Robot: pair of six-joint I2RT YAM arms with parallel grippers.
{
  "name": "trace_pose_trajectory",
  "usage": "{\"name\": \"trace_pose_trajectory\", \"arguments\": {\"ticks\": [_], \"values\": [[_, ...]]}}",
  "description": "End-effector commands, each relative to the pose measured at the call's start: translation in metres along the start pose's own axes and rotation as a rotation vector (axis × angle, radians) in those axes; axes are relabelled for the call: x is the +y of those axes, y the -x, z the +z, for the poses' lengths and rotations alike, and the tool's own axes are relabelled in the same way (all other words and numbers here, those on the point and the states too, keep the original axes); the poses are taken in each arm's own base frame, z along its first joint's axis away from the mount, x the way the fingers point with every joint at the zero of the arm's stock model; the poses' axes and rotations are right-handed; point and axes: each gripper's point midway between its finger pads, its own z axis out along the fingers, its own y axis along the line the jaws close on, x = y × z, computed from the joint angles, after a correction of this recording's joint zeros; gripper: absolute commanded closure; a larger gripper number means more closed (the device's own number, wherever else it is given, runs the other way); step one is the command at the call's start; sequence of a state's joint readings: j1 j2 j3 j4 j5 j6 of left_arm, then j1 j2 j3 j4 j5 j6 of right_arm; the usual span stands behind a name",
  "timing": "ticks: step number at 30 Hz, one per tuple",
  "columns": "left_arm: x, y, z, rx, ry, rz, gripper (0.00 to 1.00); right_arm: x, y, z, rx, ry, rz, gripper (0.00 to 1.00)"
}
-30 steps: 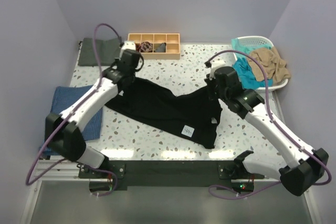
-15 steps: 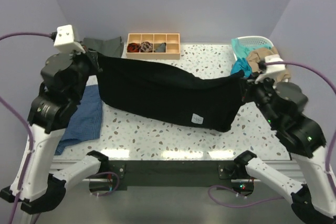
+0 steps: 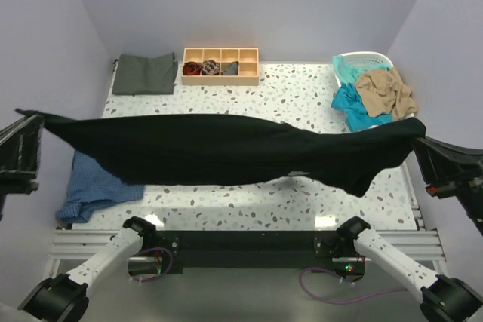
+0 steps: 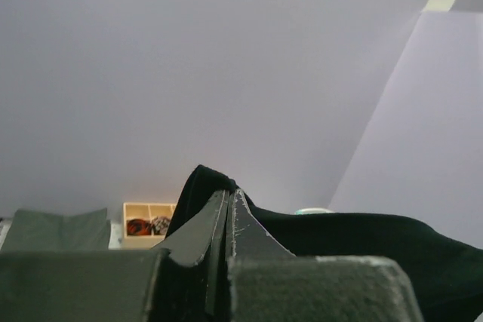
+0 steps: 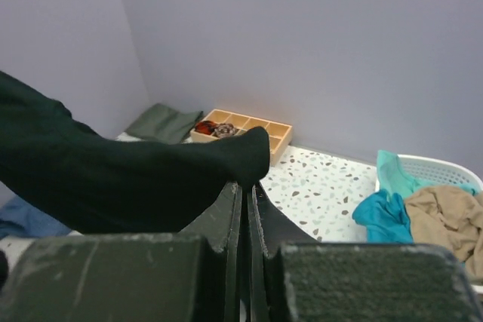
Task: Fold and stack the t-shirts
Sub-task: Flatten the tshirt out
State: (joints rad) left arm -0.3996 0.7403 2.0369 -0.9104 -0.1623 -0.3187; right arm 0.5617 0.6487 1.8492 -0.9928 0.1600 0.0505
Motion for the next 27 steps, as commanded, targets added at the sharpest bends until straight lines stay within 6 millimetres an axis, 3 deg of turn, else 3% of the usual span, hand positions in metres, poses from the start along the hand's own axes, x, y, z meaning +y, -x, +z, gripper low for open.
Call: {"name": "trace_pose_trajectory", "arguments": {"ticks": [1,7,9,11,12,13,14,15,16,17,18,19,20,21,22,23,24,25,26,27], "values": [[-0.014,0.008,-0.013,0.02,-0.063,-0.024,1.0,0.02,0.017,-0.012,-0.025,0.127,-0.029,1.0],[-0.026,0.035,-0.028,-0.062,-0.124,-0.051,1.0,0.024,0.052,-0.028,-0.13,0.151,-0.038,1.0],[-0.027,0.033,-0.025,-0.054,-0.128,-0.049,1.0,0.024,0.054,-0.025,-0.133,0.148,-0.038,1.0],[-0.016,0.024,-0.019,-0.032,-0.067,-0.057,1.0,0.023,0.042,-0.011,-0.102,0.131,-0.038,1.0],[-0.01,0.007,-0.008,0.014,-0.033,-0.056,1.0,0.02,0.036,-0.005,-0.085,0.113,-0.04,1.0],[-0.005,-0.005,-0.002,0.041,-0.01,-0.059,1.0,0.019,0.013,0.012,-0.019,0.099,-0.046,1.0],[0.0,-0.01,0.002,0.04,0.013,-0.062,1.0,0.017,0.005,0.021,-0.005,0.082,-0.048,1.0],[0.009,-0.046,0.018,0.124,0.055,-0.054,1.0,0.016,-0.007,0.031,0.027,0.07,-0.04,1.0],[0.014,-0.061,0.026,0.151,0.079,-0.068,1.0,0.016,-0.04,0.048,0.11,0.059,-0.041,1.0],[0.019,-0.072,0.033,0.155,0.1,-0.069,1.0,0.016,-0.049,0.059,0.12,0.049,-0.035,1.0],[0.03,-0.109,0.045,0.235,0.144,-0.056,1.0,0.015,-0.065,0.069,0.15,0.034,-0.018,1.0],[0.035,-0.125,0.051,0.263,0.171,-0.068,1.0,0.014,-0.102,0.083,0.232,0.018,-0.021,1.0],[0.039,-0.136,0.06,0.269,0.188,-0.068,1.0,0.013,-0.109,0.093,0.227,0.003,-0.01,1.0],[0.049,-0.171,0.068,0.335,0.224,-0.054,1.0,0.012,-0.126,0.102,0.256,-0.014,-0.003,1.0],[0.054,-0.186,0.073,0.352,0.245,-0.059,1.0,0.006,-0.157,0.111,0.321,-0.051,-0.014,1.0],[0.06,-0.196,0.084,0.345,0.272,-0.054,1.0,0.003,-0.164,0.122,0.313,-0.078,-0.013,1.0],[0.071,-0.225,0.088,0.395,0.312,-0.04,1.0,0.001,-0.182,0.133,0.353,-0.094,-0.018,1.0],[0.076,-0.237,0.093,0.407,0.34,-0.041,1.0,-0.002,-0.205,0.14,0.399,-0.113,-0.033,1.0],[0.085,-0.252,0.105,0.415,0.382,-0.029,1.0,-0.008,-0.211,0.149,0.395,-0.155,-0.04,1.0],[0.093,-0.273,0.108,0.45,0.412,-0.017,1.0,-0.011,-0.23,0.16,0.442,-0.176,-0.057,1.0]]}}
